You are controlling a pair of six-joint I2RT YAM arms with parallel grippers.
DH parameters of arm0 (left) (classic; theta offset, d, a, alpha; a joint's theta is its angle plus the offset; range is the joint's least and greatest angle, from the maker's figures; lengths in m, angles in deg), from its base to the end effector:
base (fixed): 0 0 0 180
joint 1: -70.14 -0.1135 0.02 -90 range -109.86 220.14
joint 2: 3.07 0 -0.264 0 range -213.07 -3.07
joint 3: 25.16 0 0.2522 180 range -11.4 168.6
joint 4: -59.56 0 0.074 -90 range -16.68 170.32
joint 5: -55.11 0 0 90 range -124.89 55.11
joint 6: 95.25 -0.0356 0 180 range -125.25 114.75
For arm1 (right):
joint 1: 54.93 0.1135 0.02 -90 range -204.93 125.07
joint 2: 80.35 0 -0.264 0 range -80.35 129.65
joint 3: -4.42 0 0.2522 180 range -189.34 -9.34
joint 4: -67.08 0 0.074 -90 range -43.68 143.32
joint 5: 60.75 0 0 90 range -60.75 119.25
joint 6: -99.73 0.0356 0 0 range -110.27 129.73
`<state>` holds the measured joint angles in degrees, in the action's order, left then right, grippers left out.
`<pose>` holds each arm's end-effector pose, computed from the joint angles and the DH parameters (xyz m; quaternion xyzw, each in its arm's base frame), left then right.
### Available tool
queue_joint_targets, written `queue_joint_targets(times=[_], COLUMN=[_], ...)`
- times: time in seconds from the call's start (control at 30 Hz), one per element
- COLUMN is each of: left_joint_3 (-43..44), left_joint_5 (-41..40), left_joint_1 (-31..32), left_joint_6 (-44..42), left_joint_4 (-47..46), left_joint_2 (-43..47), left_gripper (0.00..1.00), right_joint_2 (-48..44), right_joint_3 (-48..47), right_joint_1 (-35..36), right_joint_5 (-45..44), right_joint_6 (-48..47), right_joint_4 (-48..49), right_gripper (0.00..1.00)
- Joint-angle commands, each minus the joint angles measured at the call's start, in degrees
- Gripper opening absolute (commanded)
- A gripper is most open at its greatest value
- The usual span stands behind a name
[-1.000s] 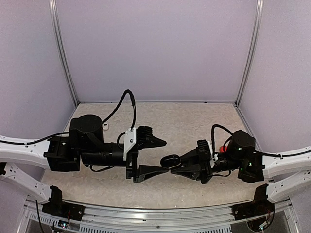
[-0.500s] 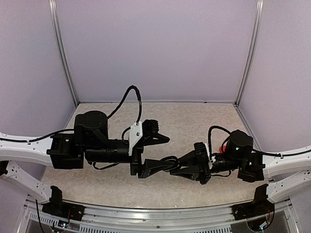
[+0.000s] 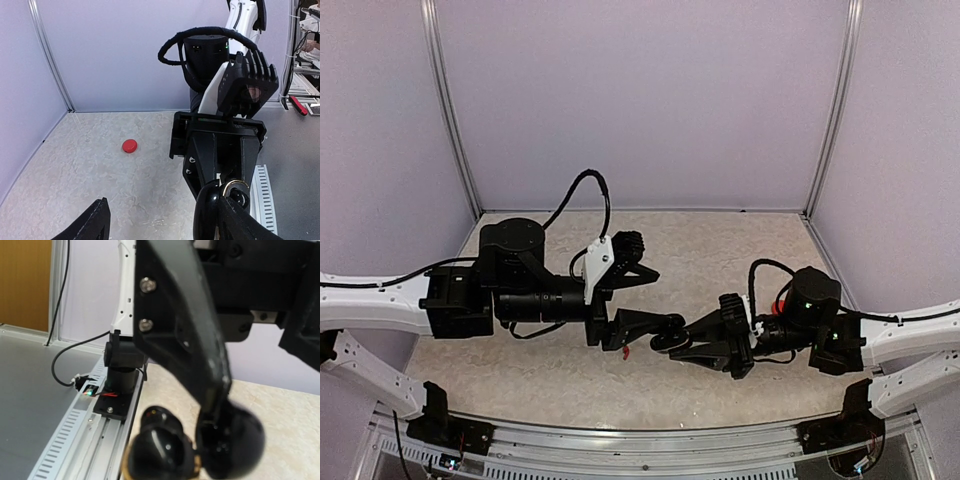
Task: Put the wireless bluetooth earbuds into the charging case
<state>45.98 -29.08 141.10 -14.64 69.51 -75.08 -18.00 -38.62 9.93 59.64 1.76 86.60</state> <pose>0.0938 -0.2830 0.3402 0.5212 0.5672 -0.3593 0.5268 0.0857 0.2251 0.2643 -0.5538 0.4379 0.4883 0.5130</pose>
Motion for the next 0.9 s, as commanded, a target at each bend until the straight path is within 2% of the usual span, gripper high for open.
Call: queue_joint_targets(times=[0.0, 0.2, 0.33, 0.5, 0.87], left_joint_3=[-0.5, -7.0, -6.3, -4.1, -1.1], left_joint_5=[1.2, 5.2, 6.9, 2.9, -0.6], left_joint_1=[-0.5, -0.6, 0.3, 5.1, 8.1], left_joint_6=[0.4, -3.7, -9.5, -15.7, -15.6], left_joint_4=[-1.2, -6.9, -1.7, 3.5, 2.4], left_joint_2=[1.5, 9.6, 12.2, 11.0, 4.4], left_gripper=[0.74, 0.77, 0.76, 0.67, 0.66], right_joint_2=[-1.1, -2.8, -3.5, -3.6, -0.8], right_joint_3=[-0.6, 0.6, 1.1, 0.6, -1.6], right_joint_1=[0.4, 0.4, 0.3, 0.4, 0.4], right_joint_5=[0.6, -0.3, 1.1, 3.7, 7.1], right_joint_6=[-0.3, 0.8, 1.3, 2.0, 1.3], right_joint_4=[1.4, 2.2, 2.0, 1.1, -0.8], right_gripper=[0.00, 0.00, 0.00, 0.00, 0.00])
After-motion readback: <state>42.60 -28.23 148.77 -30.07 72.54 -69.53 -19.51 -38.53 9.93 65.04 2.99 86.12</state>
